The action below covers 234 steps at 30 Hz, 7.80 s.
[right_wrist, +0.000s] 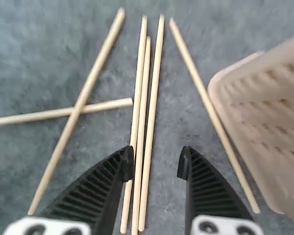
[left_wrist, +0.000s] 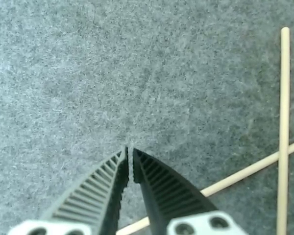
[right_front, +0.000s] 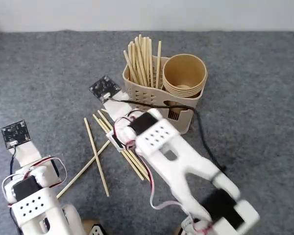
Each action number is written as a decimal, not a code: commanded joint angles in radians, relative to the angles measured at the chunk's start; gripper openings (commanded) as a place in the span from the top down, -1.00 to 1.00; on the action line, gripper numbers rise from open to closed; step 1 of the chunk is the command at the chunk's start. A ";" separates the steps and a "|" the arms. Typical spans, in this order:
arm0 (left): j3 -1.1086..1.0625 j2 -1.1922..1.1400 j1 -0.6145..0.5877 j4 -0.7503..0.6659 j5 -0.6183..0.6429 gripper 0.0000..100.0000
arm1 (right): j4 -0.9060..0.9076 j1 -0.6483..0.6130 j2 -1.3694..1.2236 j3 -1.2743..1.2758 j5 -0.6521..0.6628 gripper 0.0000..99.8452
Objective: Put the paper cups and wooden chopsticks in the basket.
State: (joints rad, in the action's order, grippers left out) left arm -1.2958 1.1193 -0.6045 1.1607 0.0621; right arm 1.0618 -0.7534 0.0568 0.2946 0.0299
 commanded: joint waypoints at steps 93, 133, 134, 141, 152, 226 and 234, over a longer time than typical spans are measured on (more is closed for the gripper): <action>-0.005 0.020 -0.005 -0.037 -0.008 0.97 | -1.110 0.242 0.441 0.132 0.097 0.98; -0.013 0.020 -0.005 -0.038 -0.008 0.97 | -0.364 0.054 0.239 -0.106 0.106 0.68; -0.013 0.020 -0.005 -0.038 -0.008 0.97 | -0.337 0.054 0.202 -0.130 0.106 0.68; -0.015 0.020 -0.005 -0.038 -0.008 0.97 | -0.216 0.035 -0.031 -0.249 0.106 0.67; -0.015 0.020 -0.005 -0.038 -0.008 0.97 | -0.200 0.001 -0.332 -0.393 0.230 0.67; -0.015 0.020 -0.003 -0.038 -0.008 0.97 | 0.458 -0.035 -0.476 -1.057 0.144 0.98; -0.015 0.020 -0.003 -0.038 -0.008 0.97 | 0.507 -0.036 -0.102 -1.057 0.144 0.98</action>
State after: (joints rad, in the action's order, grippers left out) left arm -1.3142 1.1193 -0.6045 1.1423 0.0621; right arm 1.5635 -0.7841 -0.2194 -0.7365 0.1864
